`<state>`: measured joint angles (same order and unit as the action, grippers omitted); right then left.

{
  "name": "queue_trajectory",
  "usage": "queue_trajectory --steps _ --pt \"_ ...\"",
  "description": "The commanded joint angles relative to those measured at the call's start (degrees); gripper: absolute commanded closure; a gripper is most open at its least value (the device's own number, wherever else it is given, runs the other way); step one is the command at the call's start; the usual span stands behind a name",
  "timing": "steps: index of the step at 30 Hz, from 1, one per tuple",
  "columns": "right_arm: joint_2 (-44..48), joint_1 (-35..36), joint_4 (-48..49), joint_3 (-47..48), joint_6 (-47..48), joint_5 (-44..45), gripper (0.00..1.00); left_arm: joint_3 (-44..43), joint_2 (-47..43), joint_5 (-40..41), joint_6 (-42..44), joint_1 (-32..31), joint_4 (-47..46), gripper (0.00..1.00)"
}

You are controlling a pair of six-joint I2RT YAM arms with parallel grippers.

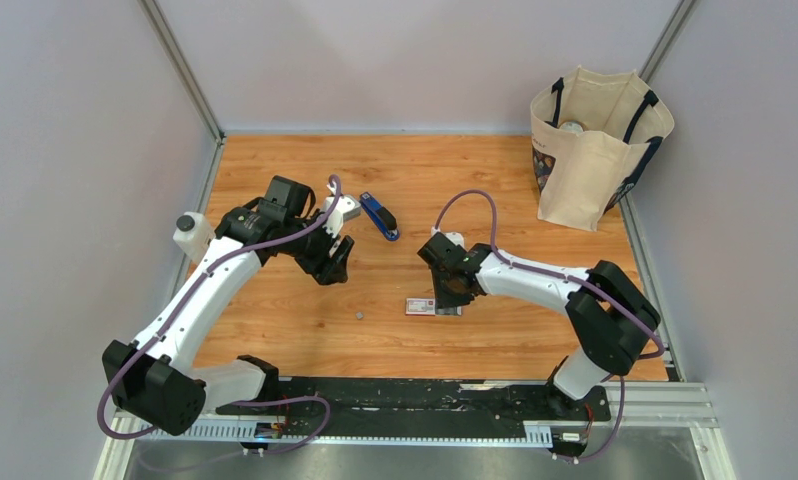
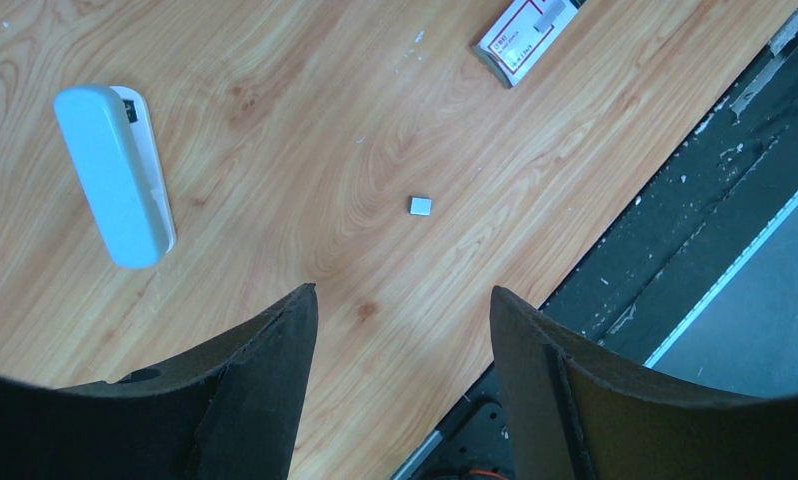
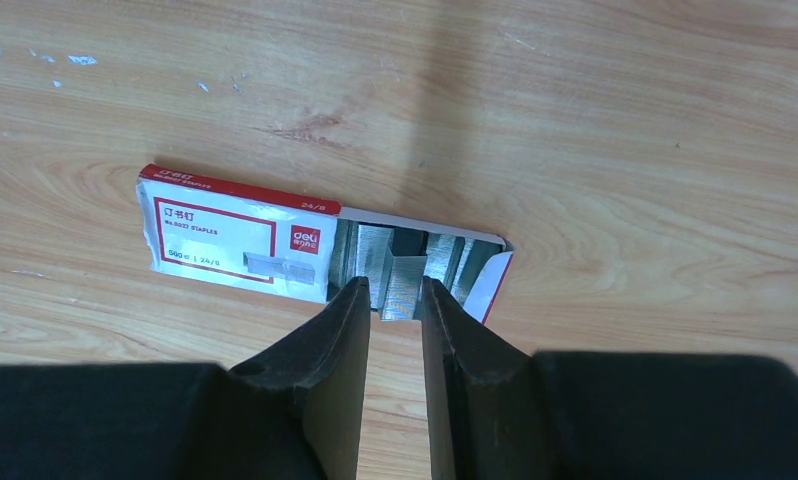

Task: Unload the staples from the stapler

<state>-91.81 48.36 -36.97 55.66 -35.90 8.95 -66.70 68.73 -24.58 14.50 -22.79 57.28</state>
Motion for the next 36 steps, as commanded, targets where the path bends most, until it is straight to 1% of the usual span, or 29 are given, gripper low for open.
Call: queue_trajectory --steps 1,19,23,30,36 --pt "-0.2 0.3 1.7 -0.3 0.7 1.5 0.71 -1.7 -0.5 -1.1 1.7 -0.1 0.0 0.28" --pt "-0.4 0.2 2.7 -1.6 0.7 1.4 0.73 -1.7 -0.6 -1.4 1.8 -0.1 0.4 0.28" --pt "-0.1 0.2 2.3 -1.2 0.7 1.7 0.75 -1.6 -0.6 -1.5 1.9 -0.1 0.5 0.28" --pt "0.6 0.2 1.2 -0.8 1.2 2.4 0.82 -1.7 -0.4 -1.7 1.9 0.0 0.5 0.27" --pt "1.4 0.2 0.2 -0.6 1.3 3.0 0.83 -1.7 -0.7 -1.7 2.0 -0.1 0.5 0.27"
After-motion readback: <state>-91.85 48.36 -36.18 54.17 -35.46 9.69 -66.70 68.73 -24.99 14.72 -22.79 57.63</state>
